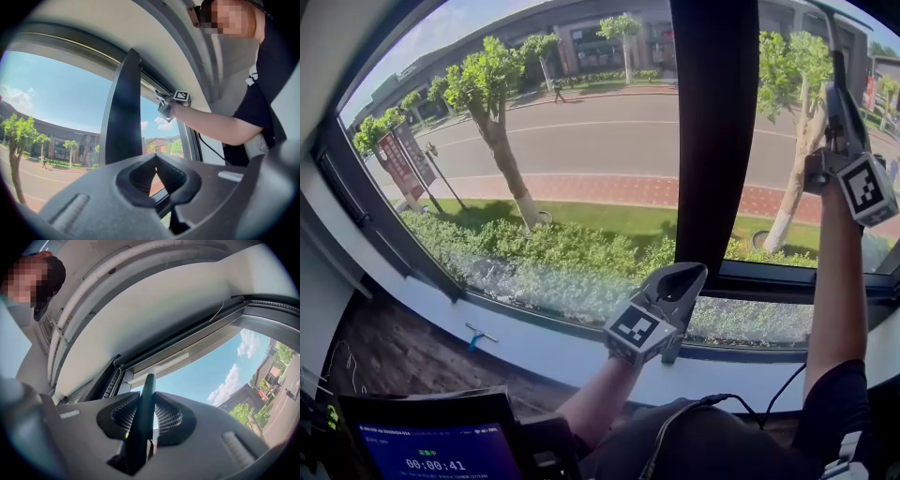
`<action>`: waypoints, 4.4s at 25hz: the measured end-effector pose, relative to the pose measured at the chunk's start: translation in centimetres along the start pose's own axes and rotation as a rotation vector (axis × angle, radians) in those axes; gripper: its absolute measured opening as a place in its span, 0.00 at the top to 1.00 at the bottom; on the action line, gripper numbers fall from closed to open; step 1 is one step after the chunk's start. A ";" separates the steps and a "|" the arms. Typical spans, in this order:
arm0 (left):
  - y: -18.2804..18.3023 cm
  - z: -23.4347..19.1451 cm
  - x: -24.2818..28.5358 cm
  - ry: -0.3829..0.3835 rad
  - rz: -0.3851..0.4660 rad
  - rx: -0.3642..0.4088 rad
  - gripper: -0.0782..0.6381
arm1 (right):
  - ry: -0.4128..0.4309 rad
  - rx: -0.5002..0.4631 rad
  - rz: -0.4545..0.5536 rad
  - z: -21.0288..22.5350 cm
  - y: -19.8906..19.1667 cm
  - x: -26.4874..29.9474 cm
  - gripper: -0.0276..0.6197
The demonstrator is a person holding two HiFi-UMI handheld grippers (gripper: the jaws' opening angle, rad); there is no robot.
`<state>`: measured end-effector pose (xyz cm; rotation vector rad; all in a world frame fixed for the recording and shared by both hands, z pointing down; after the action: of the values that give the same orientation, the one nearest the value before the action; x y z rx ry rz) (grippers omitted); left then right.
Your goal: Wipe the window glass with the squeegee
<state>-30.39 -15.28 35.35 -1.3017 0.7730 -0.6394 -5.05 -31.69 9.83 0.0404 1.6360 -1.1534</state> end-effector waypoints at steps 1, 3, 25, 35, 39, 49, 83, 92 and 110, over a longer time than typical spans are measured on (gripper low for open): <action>0.0 0.0 0.0 0.000 0.000 0.001 0.89 | -0.001 -0.001 0.001 0.0 0.0 0.1 0.80; 0.0 0.0 0.0 0.000 0.000 0.002 0.89 | -0.005 -0.003 0.003 0.0 -0.1 0.2 0.80; -0.2 0.1 0.1 0.001 -0.014 -0.011 0.89 | -0.018 -0.027 -0.024 0.3 -1.7 -1.7 0.80; -0.1 0.9 0.1 -0.019 -0.026 -0.014 0.89 | -0.042 -0.030 -0.061 -0.2 -3.1 -3.9 0.80; -0.5 0.9 0.1 -0.027 -0.033 -0.012 0.89 | -0.051 -0.029 -0.073 -0.5 -4.0 -4.7 0.80; -1.0 1.3 -0.1 -0.047 -0.051 -0.015 0.89 | -0.086 -0.030 -0.115 -1.3 -5.6 -7.6 0.80; -1.3 2.7 1.0 -0.114 -0.087 -0.016 0.89 | -0.190 0.039 -0.295 -3.6 -12.1 -20.0 0.80; -2.3 3.5 1.2 -0.124 -0.112 -0.027 0.89 | -0.230 0.088 -0.350 -3.9 -14.1 -24.3 0.80; -3.2 3.9 0.9 -0.121 -0.142 -0.048 0.89 | -0.302 0.171 -0.494 -4.8 -18.1 -31.6 0.80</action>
<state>-26.70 -14.19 38.70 -1.4352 0.6046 -0.6515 -5.23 -22.18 45.27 -0.4311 1.3070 -1.5848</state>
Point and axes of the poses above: the fingertips, and each gripper's own axes: x forward along the fingers, z to its right, y out of its top, the point moved 8 cm from there along -x, backward along the fingers
